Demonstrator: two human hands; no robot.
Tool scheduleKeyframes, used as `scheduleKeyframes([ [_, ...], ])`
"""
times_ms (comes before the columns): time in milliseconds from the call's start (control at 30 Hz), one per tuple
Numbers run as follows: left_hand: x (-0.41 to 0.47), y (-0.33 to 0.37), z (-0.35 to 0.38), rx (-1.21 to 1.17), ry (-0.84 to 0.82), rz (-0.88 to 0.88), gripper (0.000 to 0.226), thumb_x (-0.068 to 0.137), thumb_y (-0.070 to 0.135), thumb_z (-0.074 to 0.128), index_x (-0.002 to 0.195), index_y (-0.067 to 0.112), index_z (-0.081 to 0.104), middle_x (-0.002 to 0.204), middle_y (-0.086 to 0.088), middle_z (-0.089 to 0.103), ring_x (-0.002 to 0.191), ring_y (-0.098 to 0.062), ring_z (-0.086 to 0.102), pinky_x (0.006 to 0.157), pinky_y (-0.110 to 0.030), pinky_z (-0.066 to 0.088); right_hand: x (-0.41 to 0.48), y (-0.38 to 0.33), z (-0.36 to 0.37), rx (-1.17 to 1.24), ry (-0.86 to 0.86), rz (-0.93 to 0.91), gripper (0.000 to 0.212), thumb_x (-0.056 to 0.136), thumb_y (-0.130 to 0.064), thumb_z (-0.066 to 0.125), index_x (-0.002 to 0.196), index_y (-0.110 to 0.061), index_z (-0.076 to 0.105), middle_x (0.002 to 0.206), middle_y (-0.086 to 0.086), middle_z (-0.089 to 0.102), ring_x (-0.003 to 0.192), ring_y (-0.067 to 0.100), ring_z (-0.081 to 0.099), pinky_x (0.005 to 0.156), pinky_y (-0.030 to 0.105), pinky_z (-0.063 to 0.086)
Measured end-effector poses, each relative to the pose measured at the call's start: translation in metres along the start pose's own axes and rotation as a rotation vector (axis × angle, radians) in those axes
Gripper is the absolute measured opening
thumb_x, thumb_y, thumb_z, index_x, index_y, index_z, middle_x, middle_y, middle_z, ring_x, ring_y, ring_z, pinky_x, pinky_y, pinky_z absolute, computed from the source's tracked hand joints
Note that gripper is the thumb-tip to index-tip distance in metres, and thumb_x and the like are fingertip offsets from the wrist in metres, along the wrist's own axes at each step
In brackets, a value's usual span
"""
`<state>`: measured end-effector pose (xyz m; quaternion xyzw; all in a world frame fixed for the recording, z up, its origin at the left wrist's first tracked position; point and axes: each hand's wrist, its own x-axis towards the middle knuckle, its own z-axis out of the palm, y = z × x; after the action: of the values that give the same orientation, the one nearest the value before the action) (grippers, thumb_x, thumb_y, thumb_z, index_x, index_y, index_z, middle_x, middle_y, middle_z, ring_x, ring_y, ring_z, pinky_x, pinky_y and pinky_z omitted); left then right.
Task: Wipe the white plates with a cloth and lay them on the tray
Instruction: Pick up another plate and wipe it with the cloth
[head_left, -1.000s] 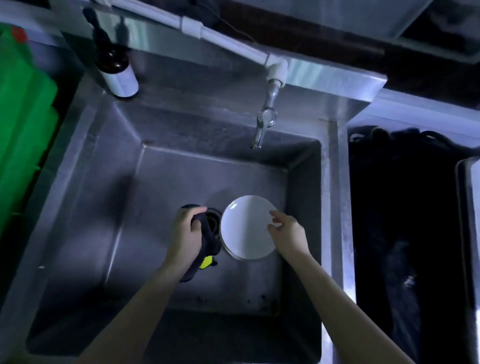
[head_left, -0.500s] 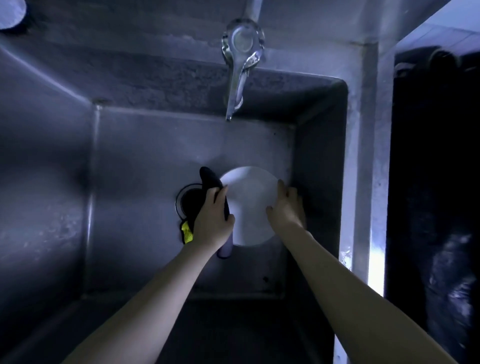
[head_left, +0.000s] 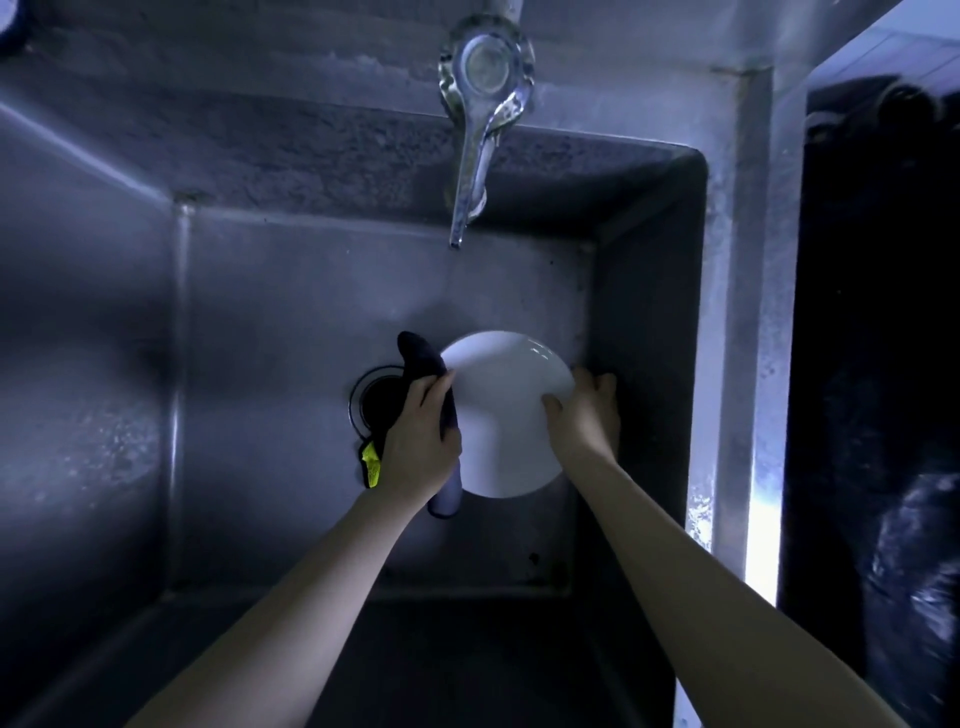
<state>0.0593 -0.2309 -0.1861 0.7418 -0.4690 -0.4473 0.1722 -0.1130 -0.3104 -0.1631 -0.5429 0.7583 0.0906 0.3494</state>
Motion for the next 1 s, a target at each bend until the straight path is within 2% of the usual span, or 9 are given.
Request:
scheduleKeyframes([
  [233, -0.014, 0.009, -0.015, -0.102, 0.036, -0.068, 0.07, 0.088, -0.011, 0.042, 0.151, 0.018, 0.035, 0.155, 0.001, 0.032, 0.141, -0.016, 0.033, 0.102, -0.016, 0.026, -0.002, -0.003, -0.031, 0.275, -0.144, -0.088, 0.017, 0.1, -0.014, 0.051, 0.116, -0.011, 0.057, 0.106, 0.012, 0.062, 0.085, 0.024, 0.055, 0.062, 0.03, 0.039],
  [333, -0.026, 0.013, -0.035, -0.194, 0.047, -0.099, 0.077, 0.085, -0.017, 0.039, 0.153, 0.019, 0.031, 0.155, -0.001, 0.032, 0.143, -0.016, 0.03, 0.107, -0.022, 0.025, -0.013, -0.005, -0.043, 0.346, -0.186, -0.092, 0.024, 0.097, -0.013, 0.056, 0.12, -0.009, 0.06, 0.102, 0.008, 0.063, 0.091, 0.026, 0.059, 0.072, 0.032, 0.046],
  [467, -0.055, 0.013, -0.07, -0.272, 0.123, -0.098, 0.077, 0.084, -0.018, 0.038, 0.15, 0.022, 0.036, 0.154, -0.001, 0.036, 0.14, -0.012, 0.033, 0.107, -0.024, 0.028, -0.044, -0.007, -0.057, 0.526, -0.16, -0.067, 0.023, 0.095, -0.009, 0.058, 0.117, -0.014, 0.063, 0.107, 0.009, 0.068, 0.1, 0.031, 0.066, 0.086, 0.051, 0.057],
  [567, -0.082, 0.021, -0.094, -0.274, 0.197, -0.065, 0.082, 0.08, -0.017, 0.042, 0.147, 0.031, 0.04, 0.145, 0.005, 0.048, 0.132, -0.011, 0.044, 0.1, -0.019, 0.032, -0.075, -0.008, -0.066, 0.727, -0.22, -0.079, 0.026, 0.096, -0.003, 0.054, 0.117, -0.014, 0.065, 0.106, 0.01, 0.069, 0.092, 0.027, 0.068, 0.073, 0.051, 0.062],
  [633, -0.098, 0.034, -0.106, -0.225, 0.252, -0.013, 0.084, 0.079, -0.016, 0.046, 0.145, 0.036, 0.041, 0.141, 0.009, 0.052, 0.126, -0.008, 0.047, 0.095, -0.017, 0.034, -0.098, -0.012, -0.071, 0.82, -0.233, -0.118, 0.029, 0.097, -0.003, 0.053, 0.123, -0.012, 0.065, 0.1, 0.007, 0.068, 0.081, 0.021, 0.065, 0.061, 0.037, 0.06],
  [700, -0.116, 0.057, -0.117, -0.179, 0.268, 0.094, 0.085, 0.079, -0.014, 0.049, 0.144, 0.04, 0.04, 0.141, 0.014, 0.05, 0.122, -0.007, 0.05, 0.094, -0.026, 0.043, -0.123, -0.019, -0.074, 0.927, -0.231, -0.148, 0.028, 0.098, -0.004, 0.053, 0.117, -0.018, 0.068, 0.096, 0.005, 0.068, 0.077, 0.019, 0.065, 0.06, 0.034, 0.057],
  [767, -0.137, 0.082, -0.123, -0.081, 0.218, 0.302, 0.087, 0.078, -0.014, 0.05, 0.144, 0.04, 0.038, 0.143, 0.024, 0.044, 0.125, -0.001, 0.046, 0.099, -0.035, 0.048, -0.146, -0.03, -0.078, 1.022, -0.236, -0.186, 0.03, 0.098, -0.004, 0.053, 0.105, -0.025, 0.073, 0.096, 0.005, 0.072, 0.082, 0.02, 0.069, 0.062, 0.035, 0.057],
  [867, -0.168, 0.103, -0.123, 0.139, 0.082, 0.605, 0.086, 0.082, -0.004, 0.056, 0.15, 0.04, 0.028, 0.153, 0.015, 0.04, 0.138, -0.003, 0.038, 0.111, -0.028, 0.04, -0.175, -0.043, -0.087, 1.106, -0.256, -0.282, 0.022, 0.099, -0.007, 0.054, 0.105, -0.017, 0.073, 0.093, 0.007, 0.075, 0.081, 0.019, 0.072, 0.059, 0.03, 0.056],
  [1000, -0.177, 0.115, -0.152, 0.104, 0.032, 0.589, 0.058, 0.097, 0.019, 0.048, 0.148, 0.042, 0.031, 0.146, 0.023, 0.048, 0.135, -0.001, 0.043, 0.107, -0.028, 0.041, -0.203, -0.049, -0.105, 1.225, -0.227, -0.336, 0.02, 0.099, -0.006, 0.053, 0.11, -0.009, 0.069, 0.092, 0.009, 0.075, 0.078, 0.019, 0.071, 0.059, 0.03, 0.056],
])
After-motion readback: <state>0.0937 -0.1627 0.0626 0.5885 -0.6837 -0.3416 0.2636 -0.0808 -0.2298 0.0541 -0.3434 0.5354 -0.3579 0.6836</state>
